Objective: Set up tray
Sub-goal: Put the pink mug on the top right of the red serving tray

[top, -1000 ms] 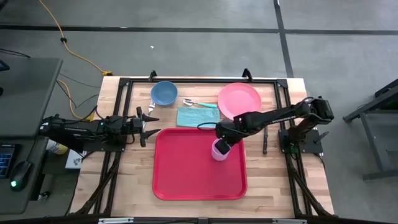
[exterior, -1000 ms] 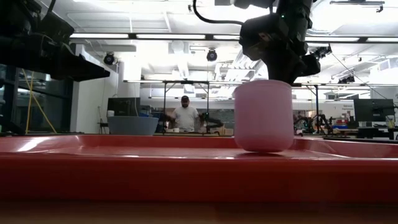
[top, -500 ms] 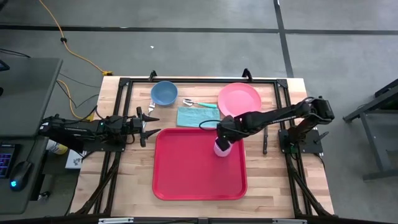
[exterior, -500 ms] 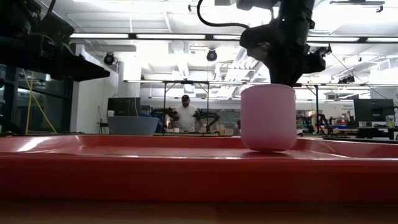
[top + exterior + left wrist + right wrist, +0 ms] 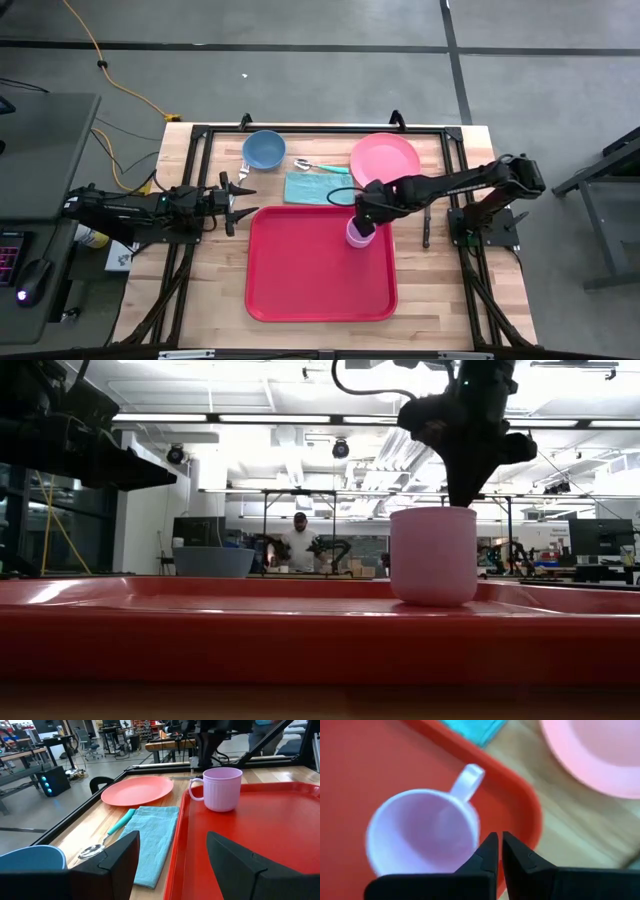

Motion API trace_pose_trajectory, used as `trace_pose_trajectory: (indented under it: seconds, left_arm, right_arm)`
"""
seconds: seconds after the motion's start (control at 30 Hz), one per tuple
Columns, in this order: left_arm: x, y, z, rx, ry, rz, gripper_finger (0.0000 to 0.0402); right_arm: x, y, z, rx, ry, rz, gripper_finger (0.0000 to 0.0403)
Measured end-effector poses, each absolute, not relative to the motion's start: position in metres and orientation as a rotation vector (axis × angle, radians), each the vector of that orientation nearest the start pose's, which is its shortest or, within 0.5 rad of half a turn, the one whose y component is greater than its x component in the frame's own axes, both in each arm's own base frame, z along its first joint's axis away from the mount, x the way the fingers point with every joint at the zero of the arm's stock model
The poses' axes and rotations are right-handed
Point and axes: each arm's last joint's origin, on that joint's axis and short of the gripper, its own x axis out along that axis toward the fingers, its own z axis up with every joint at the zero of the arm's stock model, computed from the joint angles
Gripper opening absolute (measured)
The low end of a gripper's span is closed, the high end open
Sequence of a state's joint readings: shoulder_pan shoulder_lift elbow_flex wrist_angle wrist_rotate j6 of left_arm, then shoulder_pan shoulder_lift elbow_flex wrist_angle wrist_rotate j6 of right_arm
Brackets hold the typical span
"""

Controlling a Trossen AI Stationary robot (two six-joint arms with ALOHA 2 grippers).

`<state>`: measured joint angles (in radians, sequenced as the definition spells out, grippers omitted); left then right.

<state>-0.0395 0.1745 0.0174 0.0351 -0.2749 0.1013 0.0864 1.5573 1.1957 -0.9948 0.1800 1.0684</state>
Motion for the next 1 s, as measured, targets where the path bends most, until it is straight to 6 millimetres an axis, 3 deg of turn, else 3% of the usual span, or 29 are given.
trace_pose_trajectory:
  seconds: [0.23, 0.7, 1.0]
  left_arm:
    - [0.107, 0.004, 0.159, 0.121, 0.133, 0.23, 0.0262]
    - [0.106, 0.004, 0.159, 0.122, 0.133, 0.229, 0.0262]
    - [0.106, 0.004, 0.159, 0.121, 0.132, 0.229, 0.0262]
  right_arm:
    - [0.287, 0.021, 0.243, 0.72, 1.173, -0.723, 0.0009]
    - [0.29, 0.021, 0.244, 0.74, 1.137, -0.713, 0.0168]
    - [0.302, 0.022, 0.232, 0.74, 1.132, -0.703, 0.0191]
